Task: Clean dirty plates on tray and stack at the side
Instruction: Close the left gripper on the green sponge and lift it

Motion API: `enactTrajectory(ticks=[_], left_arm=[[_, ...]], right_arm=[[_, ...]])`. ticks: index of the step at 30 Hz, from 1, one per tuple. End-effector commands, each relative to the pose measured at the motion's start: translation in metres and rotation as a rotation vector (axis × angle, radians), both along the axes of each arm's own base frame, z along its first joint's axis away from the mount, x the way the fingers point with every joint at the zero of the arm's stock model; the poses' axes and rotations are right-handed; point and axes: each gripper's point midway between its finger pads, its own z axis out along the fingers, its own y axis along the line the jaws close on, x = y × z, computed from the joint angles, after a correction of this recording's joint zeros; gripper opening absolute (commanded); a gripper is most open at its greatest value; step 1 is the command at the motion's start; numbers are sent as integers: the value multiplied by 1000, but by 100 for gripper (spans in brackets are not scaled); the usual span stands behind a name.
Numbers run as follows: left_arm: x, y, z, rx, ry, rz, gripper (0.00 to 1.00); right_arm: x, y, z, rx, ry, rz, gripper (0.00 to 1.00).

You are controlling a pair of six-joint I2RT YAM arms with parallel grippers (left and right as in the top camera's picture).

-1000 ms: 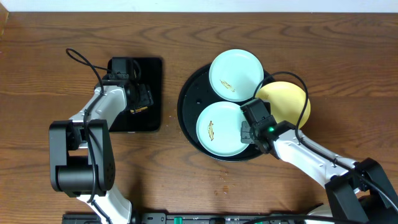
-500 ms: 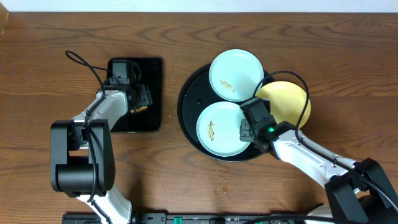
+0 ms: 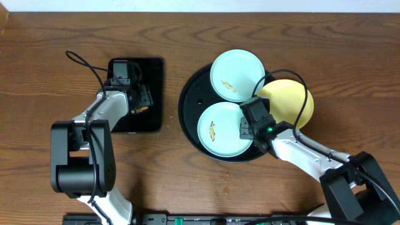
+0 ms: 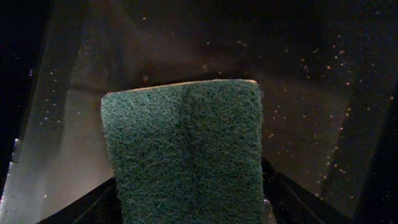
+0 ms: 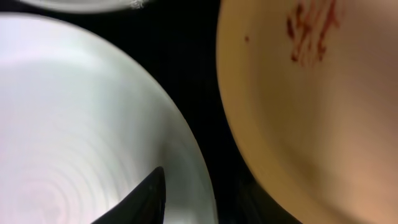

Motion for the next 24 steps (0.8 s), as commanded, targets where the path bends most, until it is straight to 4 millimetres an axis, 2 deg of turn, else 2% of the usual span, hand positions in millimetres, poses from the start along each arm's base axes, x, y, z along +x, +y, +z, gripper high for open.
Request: enactTrajectory(ticks=[1, 3, 8, 10, 11, 12, 13, 15, 17, 19, 24], left_arm=[[-9, 3, -10, 17, 35, -2, 70], [-11, 3, -11, 17, 42, -2, 69], [-12, 3, -11, 17, 45, -2, 65], [-12, 3, -11, 17, 45, -2, 49], [-12, 3, -11, 17, 45, -2, 35], [-11, 3, -11, 17, 41, -2, 14], [-10, 3, -11, 17, 37, -2, 8], [-6, 3, -5, 22, 20, -18, 7], [0, -1, 8, 21, -15, -67, 7], [8, -1, 35, 25, -85, -73, 8], [14, -1, 122, 36, -301, -70, 7]], right_arm=[[1, -6, -8, -39, 3, -4, 26], [-1, -4, -10, -31, 13, 2, 21], [-1, -3, -11, -28, 14, 6, 19], [-1, -3, -11, -28, 15, 6, 19], [-1, -3, -11, -28, 15, 6, 18], [-1, -3, -11, -28, 15, 6, 19], [-1, -3, -11, -28, 15, 5, 18], [-1, -3, -11, -28, 15, 6, 18], [-1, -3, -11, -28, 15, 6, 18], [-1, -3, -11, -28, 15, 6, 18], [-1, -3, -11, -32, 15, 14, 18]])
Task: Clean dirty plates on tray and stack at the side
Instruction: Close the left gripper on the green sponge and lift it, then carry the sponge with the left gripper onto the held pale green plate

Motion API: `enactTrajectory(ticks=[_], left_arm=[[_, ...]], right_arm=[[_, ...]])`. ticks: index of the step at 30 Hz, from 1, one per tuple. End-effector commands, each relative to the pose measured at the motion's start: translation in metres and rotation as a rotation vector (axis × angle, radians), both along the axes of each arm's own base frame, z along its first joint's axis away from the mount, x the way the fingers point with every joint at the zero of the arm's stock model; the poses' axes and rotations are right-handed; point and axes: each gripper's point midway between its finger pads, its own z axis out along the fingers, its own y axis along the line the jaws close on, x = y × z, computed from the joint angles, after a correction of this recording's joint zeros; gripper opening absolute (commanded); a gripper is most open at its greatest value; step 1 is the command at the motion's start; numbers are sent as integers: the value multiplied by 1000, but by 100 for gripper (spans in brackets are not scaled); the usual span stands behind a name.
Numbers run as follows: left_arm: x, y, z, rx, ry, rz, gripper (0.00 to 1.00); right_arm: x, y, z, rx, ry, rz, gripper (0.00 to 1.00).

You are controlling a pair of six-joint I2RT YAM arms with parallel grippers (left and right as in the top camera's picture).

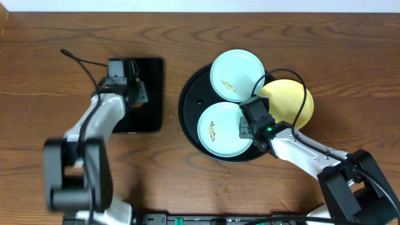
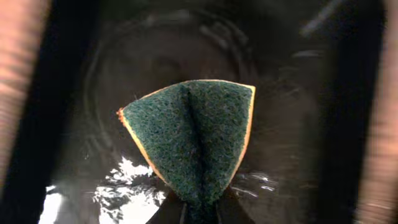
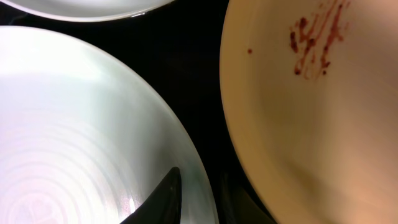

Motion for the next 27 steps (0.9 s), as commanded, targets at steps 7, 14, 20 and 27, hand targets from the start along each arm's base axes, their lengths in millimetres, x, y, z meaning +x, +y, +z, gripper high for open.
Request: enactTrajectory(ticks=[7, 14, 20, 27], left_arm=[[-10, 1, 155, 19, -386, -13, 7], [-14, 11, 180, 61, -460, 27, 7], [-6, 11, 160, 63, -411, 28, 8], [-2, 10, 147, 57, -382, 23, 7]], right_arm=[[-4, -4, -8, -29, 23, 13, 13], [-5, -4, -9, -32, 26, 14, 15], [-5, -4, -9, -31, 26, 14, 28], [-4, -4, -8, -30, 24, 13, 38]])
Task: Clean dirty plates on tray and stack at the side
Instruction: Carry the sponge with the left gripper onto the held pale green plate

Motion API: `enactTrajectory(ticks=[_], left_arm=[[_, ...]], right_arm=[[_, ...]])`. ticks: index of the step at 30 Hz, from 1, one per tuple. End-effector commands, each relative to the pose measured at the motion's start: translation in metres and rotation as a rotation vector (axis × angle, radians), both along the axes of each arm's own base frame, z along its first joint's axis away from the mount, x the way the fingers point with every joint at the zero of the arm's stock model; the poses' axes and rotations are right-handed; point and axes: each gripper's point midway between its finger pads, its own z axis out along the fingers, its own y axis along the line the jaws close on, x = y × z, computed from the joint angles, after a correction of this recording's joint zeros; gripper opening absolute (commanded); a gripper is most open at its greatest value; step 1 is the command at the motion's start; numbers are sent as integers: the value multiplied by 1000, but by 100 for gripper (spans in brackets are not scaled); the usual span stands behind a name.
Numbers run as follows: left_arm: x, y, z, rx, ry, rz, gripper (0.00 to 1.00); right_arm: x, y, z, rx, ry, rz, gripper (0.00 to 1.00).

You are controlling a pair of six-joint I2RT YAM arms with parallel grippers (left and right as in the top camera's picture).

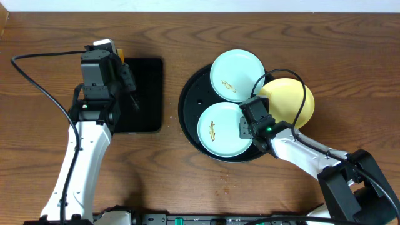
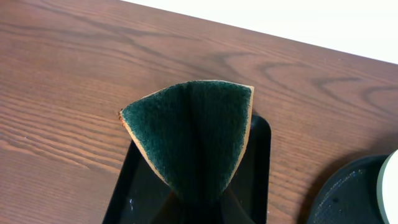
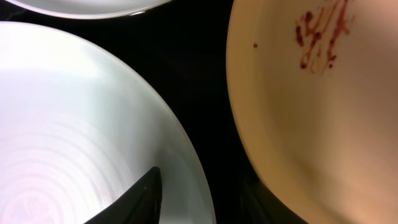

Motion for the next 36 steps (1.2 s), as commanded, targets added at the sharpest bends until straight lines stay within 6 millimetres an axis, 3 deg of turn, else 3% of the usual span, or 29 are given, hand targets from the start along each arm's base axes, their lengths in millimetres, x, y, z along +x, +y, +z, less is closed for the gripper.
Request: enactTrajectory(ticks=[1, 14, 26, 29, 31, 36], left_arm=[[2, 3, 6, 9, -15, 6, 8], [-3, 3, -5, 10, 32, 6, 7], [2, 3, -35, 8, 109, 5, 7], [5, 0, -27, -3, 77, -10, 8], [9, -10, -17, -25, 38, -60, 8], [5, -27, -5, -69, 29, -157, 7]], right_arm=[[-4, -3, -8, -19, 22, 3, 40], [-4, -2, -8, -18, 22, 4, 36], [-4, -2, -8, -18, 22, 4, 31], [-4, -2, -8, -18, 22, 4, 17], [-4, -2, -8, -18, 22, 4, 2], [-4, -2, -8, -18, 22, 4, 1]])
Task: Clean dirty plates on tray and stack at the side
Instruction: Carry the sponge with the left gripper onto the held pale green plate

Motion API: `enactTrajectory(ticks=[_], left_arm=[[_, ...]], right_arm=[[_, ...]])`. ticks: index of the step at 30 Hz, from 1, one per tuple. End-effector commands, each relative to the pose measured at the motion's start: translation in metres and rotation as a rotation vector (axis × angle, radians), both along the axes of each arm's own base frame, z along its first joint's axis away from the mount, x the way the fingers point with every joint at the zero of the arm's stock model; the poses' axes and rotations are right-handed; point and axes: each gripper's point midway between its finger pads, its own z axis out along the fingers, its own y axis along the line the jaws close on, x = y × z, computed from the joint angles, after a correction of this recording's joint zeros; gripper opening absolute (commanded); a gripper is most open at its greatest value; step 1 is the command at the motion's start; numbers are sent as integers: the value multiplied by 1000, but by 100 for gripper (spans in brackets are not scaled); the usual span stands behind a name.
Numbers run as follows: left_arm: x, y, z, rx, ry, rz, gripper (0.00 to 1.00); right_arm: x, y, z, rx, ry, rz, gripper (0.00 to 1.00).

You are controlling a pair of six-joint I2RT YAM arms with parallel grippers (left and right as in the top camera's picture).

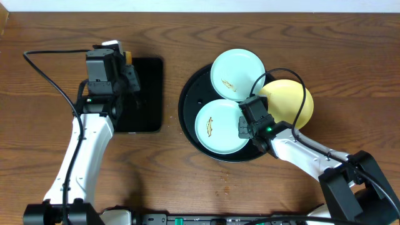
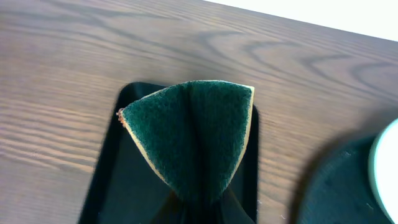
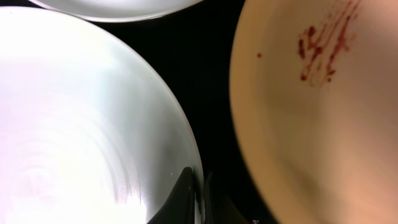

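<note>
A folded green sponge (image 2: 193, 140) with a yellow backing is pinched in my left gripper (image 2: 199, 208), which hangs above the black rectangular tray (image 2: 106, 186). Overhead, the left gripper (image 1: 129, 75) is at that tray's left side. The round black tray (image 1: 189, 103) carries two pale green plates with yellowish smears, a near plate (image 1: 219, 126) and a far plate (image 1: 236, 75). A yellow plate (image 1: 289, 103) with a red stain (image 3: 323, 43) leans on the tray's right rim. My right gripper (image 3: 198, 186) is shut on the near plate's right rim (image 3: 186, 137).
The rectangular tray (image 1: 149, 100) lies left of the round tray, a strip of bare wood between them. Crumbs (image 1: 225, 177) dot the table in front of the round tray. The left arm's cable (image 1: 50, 69) loops over the table's left side.
My right gripper's jaws, open astride the near plate's rim, are now shut on it, and the plate sits slightly further left. The left gripper with the sponge has shifted a little right, over the rectangular tray.
At first the left gripper held the sponge low inside the rectangular tray. It then held it folded a little above the tray, then high by the tray's back left corner. The right gripper stayed open at the near plate's rim and is now shut on it.
</note>
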Motion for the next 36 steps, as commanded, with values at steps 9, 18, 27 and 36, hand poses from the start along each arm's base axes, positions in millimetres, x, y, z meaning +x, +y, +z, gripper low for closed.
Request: enactTrajectory(ticks=[9, 18, 27, 36], left_arm=[[-12, -43, 31, -150, 50, -118, 7], [-42, -127, 3, -177, 190, -336, 8], [-63, -189, -74, -113, 398, -474, 7], [-65, -187, -134, -42, 531, -445, 7]], right_arm=[[-5, -7, -12, -35, 30, -9, 1], [-5, -6, -12, -33, 28, -9, 1], [-5, -6, -12, -30, 31, -7, 1], [-7, -3, -12, -14, 40, 3, 1]])
